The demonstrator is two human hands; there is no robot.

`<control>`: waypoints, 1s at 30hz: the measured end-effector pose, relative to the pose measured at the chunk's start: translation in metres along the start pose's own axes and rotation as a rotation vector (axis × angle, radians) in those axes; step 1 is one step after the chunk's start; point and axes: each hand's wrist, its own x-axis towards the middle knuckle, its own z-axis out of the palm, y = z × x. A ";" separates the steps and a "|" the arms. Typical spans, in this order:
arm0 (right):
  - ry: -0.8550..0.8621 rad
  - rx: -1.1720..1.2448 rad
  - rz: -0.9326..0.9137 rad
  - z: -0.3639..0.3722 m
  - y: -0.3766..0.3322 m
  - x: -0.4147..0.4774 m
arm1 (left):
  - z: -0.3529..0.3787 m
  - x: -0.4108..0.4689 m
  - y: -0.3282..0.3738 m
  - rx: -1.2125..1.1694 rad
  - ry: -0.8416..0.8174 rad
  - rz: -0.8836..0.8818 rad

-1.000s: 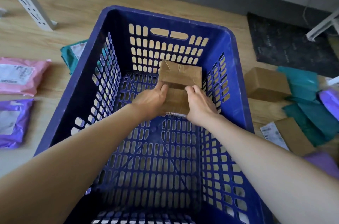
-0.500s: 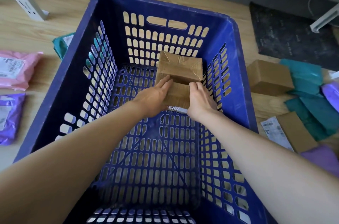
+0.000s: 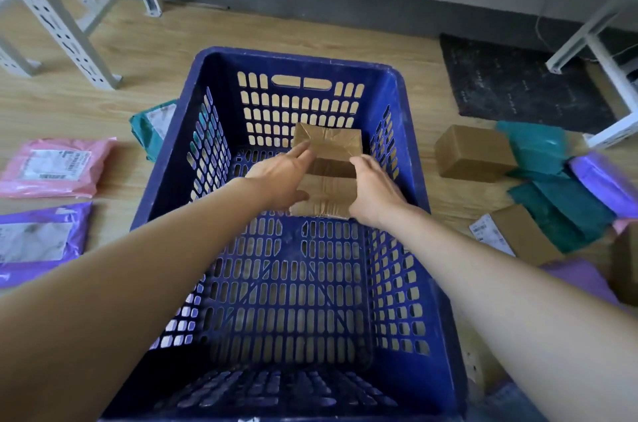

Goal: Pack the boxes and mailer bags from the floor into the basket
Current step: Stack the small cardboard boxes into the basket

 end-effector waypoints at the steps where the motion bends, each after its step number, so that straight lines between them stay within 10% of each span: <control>1: 0.011 0.013 -0.017 -0.007 -0.001 -0.009 | -0.010 -0.007 0.005 0.004 0.014 0.011; 16: 0.154 -0.068 -0.136 -0.129 0.009 -0.173 | -0.125 -0.114 0.100 0.069 0.056 0.162; 30: 0.230 -0.118 0.036 -0.165 0.160 -0.259 | -0.116 -0.116 0.225 0.160 -0.041 0.280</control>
